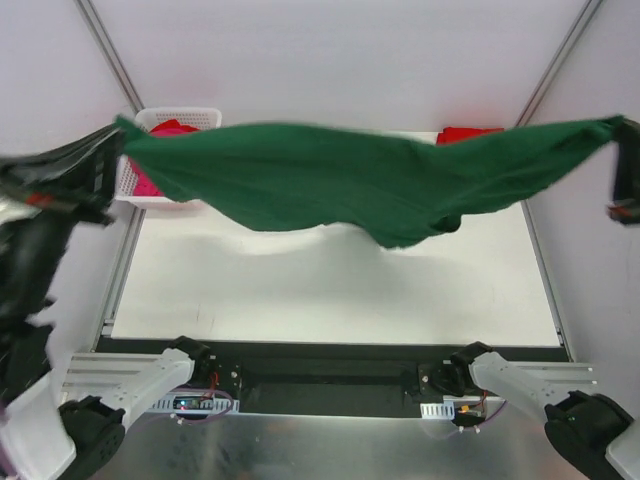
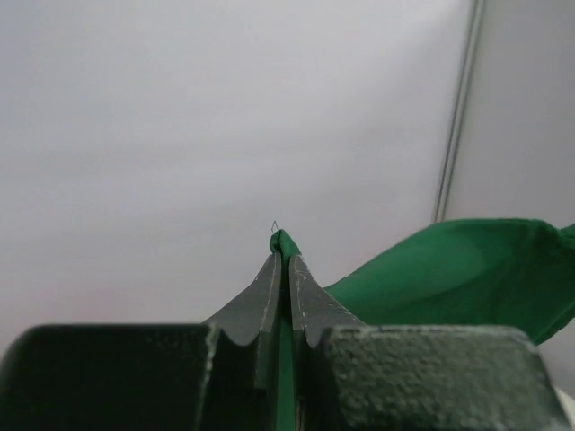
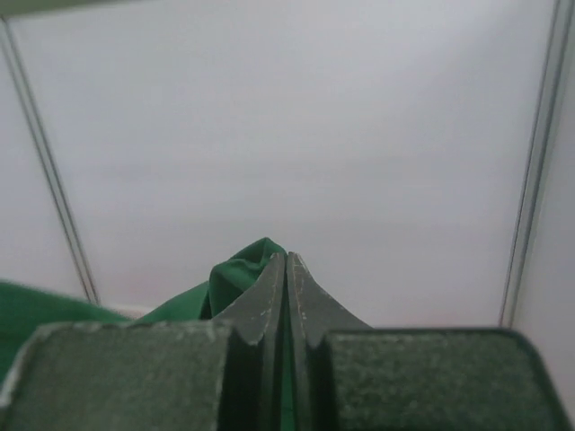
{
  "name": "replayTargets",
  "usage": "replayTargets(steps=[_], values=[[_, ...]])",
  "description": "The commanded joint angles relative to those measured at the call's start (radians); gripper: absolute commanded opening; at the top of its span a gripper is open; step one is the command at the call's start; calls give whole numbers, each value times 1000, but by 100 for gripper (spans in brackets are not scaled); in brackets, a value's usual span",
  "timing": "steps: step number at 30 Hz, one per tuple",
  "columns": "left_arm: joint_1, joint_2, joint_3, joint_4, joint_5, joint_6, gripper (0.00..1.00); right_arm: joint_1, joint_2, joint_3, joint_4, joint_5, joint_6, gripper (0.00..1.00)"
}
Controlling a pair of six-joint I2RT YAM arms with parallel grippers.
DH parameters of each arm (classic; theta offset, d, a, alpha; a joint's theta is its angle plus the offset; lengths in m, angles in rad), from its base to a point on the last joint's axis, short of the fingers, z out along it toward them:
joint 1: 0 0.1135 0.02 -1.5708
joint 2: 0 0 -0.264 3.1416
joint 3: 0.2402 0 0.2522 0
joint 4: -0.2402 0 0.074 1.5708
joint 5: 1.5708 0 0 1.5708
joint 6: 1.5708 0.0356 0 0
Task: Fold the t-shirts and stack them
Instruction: Flatten out the tshirt
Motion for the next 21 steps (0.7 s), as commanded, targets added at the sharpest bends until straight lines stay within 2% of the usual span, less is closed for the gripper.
replayTargets(steps=[1,5,12,17,21], values=[[8,-96,102,-65,69,-30,0,-3,-70,97,-30,-82,2,1],[8,-179,151,-86,85,-70,0,-3,-178,97,-2,-114,19,1],[21,-274,226,-97,106,-113,0,-5,-278,106,25,-140,42,1],[31,-256,150,-88,65,-61,0,3,-277,10,71,-85,-1,1],[29,-190,16,-25,11,21,0,62,-226,-127,117,47,-82,1]])
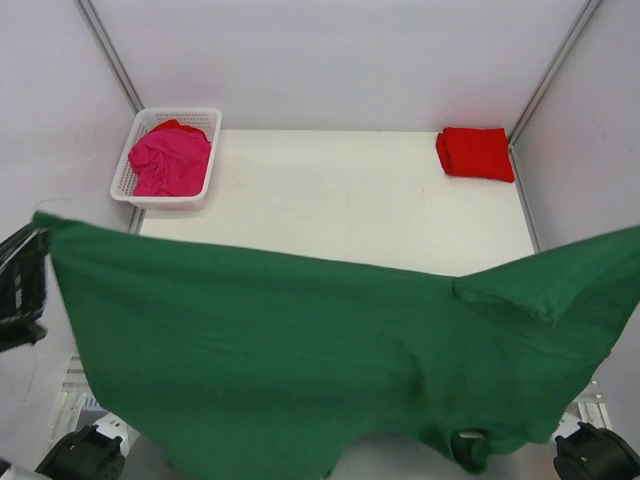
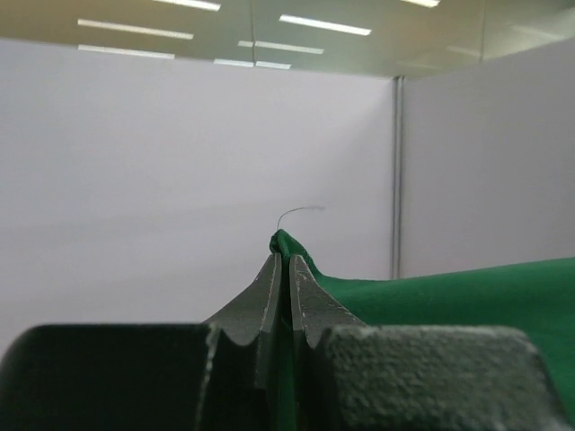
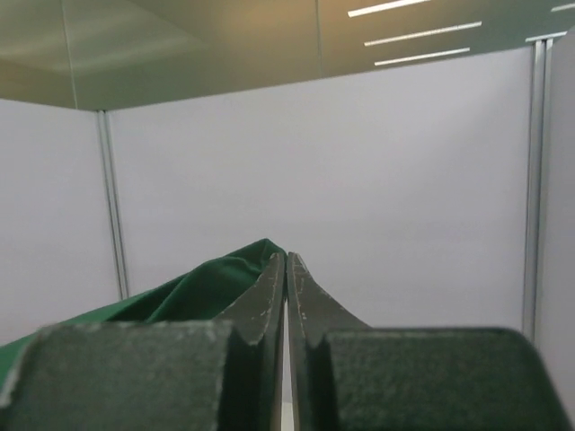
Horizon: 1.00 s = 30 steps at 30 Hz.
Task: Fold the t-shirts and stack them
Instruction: Flatten out the tshirt
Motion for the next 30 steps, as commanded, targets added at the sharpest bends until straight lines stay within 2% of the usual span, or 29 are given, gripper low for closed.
replayTargets(steps=[1,4,7,13,16,17,19,22,30], values=[[2,114,-169,86,-90,110,0,90,91,-156,136,195,-110,1],[2,177,-298,172,-105,142,0,150,137,-297,211,316,-196,1],[4,238,-450,261,-157,165,0,149,165,-432,272,379,-219,1],[6,306,-804,439,-214,133,0,85,183,-684,341,367,-63,1],[4,321,-962,497,-276,116,0,63,192,-840,372,368,-1,1],[4,327,-1002,567,-300,112,0,58,194,-912,387,373,11,1],[4,336,-1113,627,-360,106,0,39,205,-971,424,379,39,1],[4,381,-1179,684,-408,115,0,9,235,-1026,453,379,62,1],[4,542,-1175,816,-481,156,0,-75,347,-1036,522,394,77,1]])
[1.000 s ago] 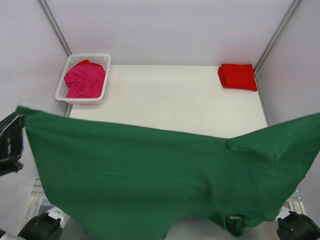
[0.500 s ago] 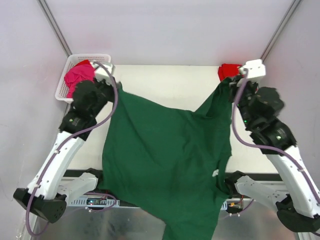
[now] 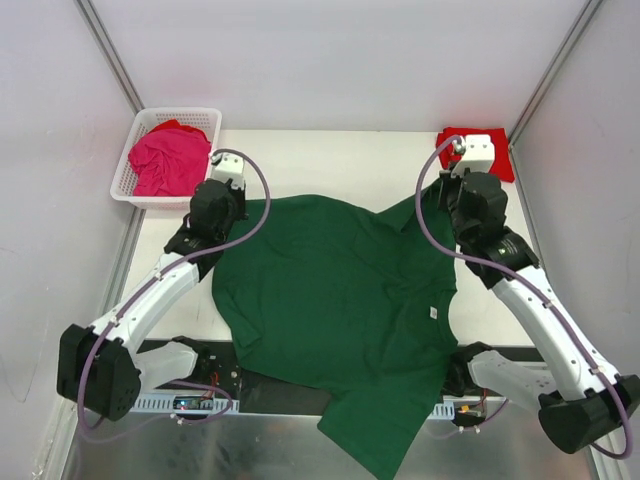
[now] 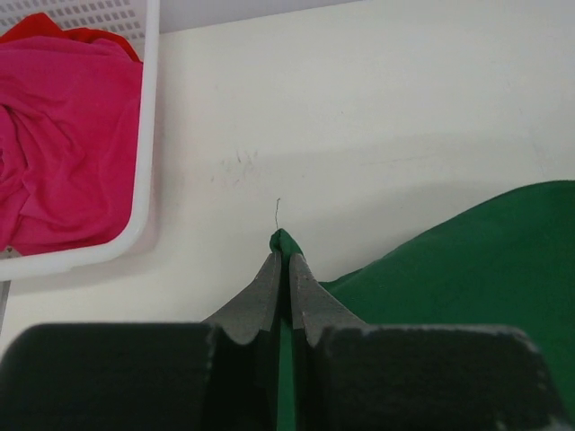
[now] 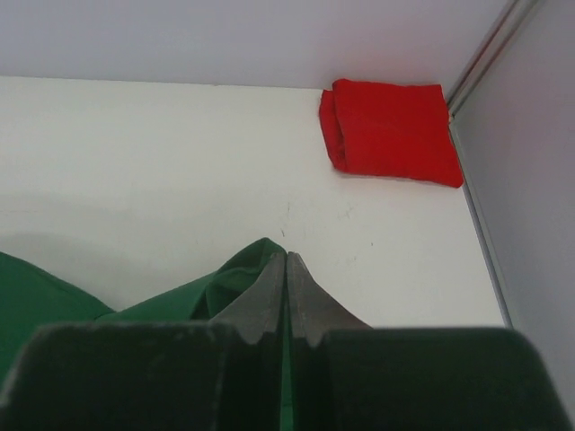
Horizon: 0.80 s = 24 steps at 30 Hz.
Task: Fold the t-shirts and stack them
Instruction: Flatten out the tshirt
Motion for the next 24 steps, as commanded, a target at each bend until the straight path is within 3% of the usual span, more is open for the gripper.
replayTargets(steps=[1,13,24], values=[[4,66,23,181,-67,43,0,-48,52,19,144,37,27,1],[59,387,196,241,-21,120,0,-226,319,132,240,6,38,1],[159,505,293,272,12,115,0,-274,538,249,343,-29,29,1]])
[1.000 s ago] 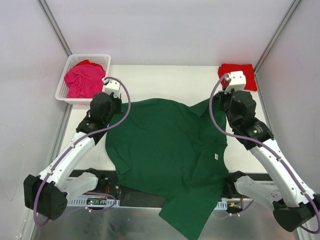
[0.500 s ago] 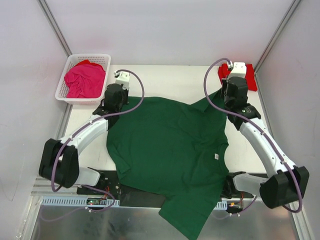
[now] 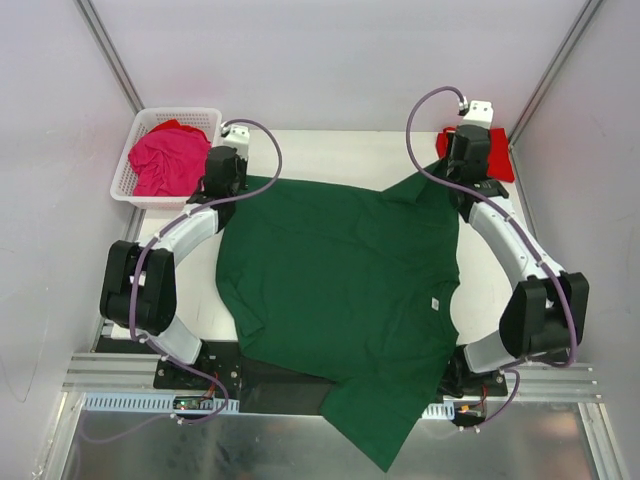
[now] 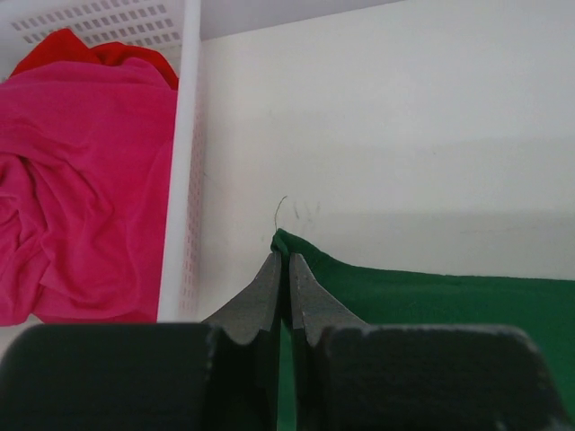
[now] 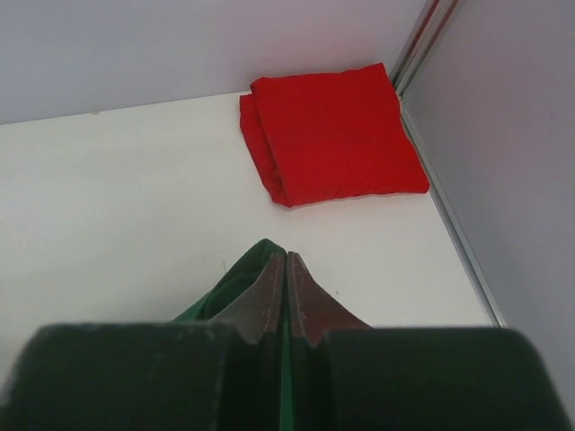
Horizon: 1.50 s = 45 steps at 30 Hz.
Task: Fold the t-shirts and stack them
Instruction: Flatten out the tshirt
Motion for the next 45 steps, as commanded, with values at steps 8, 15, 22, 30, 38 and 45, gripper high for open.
replayTargets(steps=[8,15,22,30,38,45], values=[[38,127,127,132,-14,18,0,-16,254,202,211,-28,-23,1],[38,193,191,155,-37,49,0,-16,374,357,219,-34,-71,1],[40,230,233,189,-68,87,0,-17,432,454,235,-33,-86,1],[46,238,243,238,-128,132,31,-16,451,494,240,-33,-99,31],[49,199,224,285,-243,166,99,-16,410,414,255,-16,-112,96],[49,48,162,183,-217,118,99,-14,250,238,230,4,-33,96]])
